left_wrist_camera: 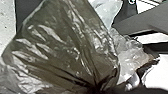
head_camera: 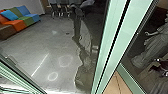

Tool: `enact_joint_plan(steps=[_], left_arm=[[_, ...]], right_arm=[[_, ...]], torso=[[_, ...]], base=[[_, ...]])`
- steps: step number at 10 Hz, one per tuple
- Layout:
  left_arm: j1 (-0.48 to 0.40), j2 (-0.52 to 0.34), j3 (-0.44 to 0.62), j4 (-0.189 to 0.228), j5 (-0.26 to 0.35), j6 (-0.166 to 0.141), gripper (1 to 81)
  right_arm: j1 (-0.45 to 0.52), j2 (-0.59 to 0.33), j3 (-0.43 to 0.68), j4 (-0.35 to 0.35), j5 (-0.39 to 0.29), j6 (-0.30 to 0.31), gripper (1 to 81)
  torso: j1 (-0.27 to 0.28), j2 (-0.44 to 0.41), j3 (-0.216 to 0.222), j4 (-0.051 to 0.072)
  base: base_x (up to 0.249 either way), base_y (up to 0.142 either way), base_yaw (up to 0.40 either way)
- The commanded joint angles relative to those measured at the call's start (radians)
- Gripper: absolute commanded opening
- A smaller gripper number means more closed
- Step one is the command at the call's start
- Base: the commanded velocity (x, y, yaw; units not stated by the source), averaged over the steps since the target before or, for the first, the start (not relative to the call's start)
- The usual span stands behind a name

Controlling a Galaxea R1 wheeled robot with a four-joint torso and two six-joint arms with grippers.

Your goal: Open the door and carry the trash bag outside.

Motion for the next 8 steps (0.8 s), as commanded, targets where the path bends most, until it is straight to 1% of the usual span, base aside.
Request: enact_joint_plan(steps=[1, 2, 3, 4, 5, 6, 7, 8], left_arm=[[0.009, 0.01, 0.013, 0.009, 0.081, 0.003, 1.0], [0.009, 0.01, 0.013, 0.009, 0.079, 0.003, 1.0], [0.009, 0.009, 0.013, 0.014, 0.079, 0.003, 1.0], [0.009, 0.007, 0.013, 0.02, 0.079, 0.003, 1.0], [0.009, 0.007, 0.013, 0.02, 0.079, 0.003, 1.0], [0.009, 0.007, 0.013, 0.023, 0.077, 0.003, 1.0], [0.009, 0.009, 0.013, 0.023, 0.077, 0.003, 1.0], [0.01, 0.009, 0.013, 0.023, 0.076, 0.003, 1.0]], right_arm=[[0.052, -0.246, 0.303, 0.235, -0.04, -0.098, 81.1], [-0.017, -0.261, 0.344, 0.241, -0.03, -0.107, 81.1], [-0.111, -0.28, 0.435, 0.235, 0.0, -0.115, 81.1], [-0.218, -0.307, 0.515, 0.234, 0.07, -0.112, 81.1], [-0.336, -0.333, 0.56, 0.23, 0.181, -0.112, 81.1], [-0.427, -0.347, 0.587, 0.229, 0.284, -0.115, 81.1], [-0.506, -0.347, 0.614, 0.22, 0.37, -0.12, 81.1], [-0.582, -0.339, 0.62, 0.183, 0.456, -0.121, 81.1]], torso=[[0.0, 0.0, 0.0, 0.0], [0.0, 0.0, 0.0, 0.0], [0.0, 0.0, 0.0, 0.0], [0.0, 0.0, 0.0, 0.0], [0.0, 0.0, 0.0, 0.0], [0.0, 0.0, 0.0, 0.0], [0.0, 0.0, 0.0, 0.0], [0.0, 0.0, 0.0, 0.0]], base=[[0.0, 0.0, 0.0], [0.0, 0.0, 0.0], [0.0, 0.0, 0.0], [0.0, 0.0, 0.0], [0.0, 0.0, 0.0], [0.0, 0.0, 0.0], [0.0, 0.0, 0.0], [0.0, 0.0, 0.0]])
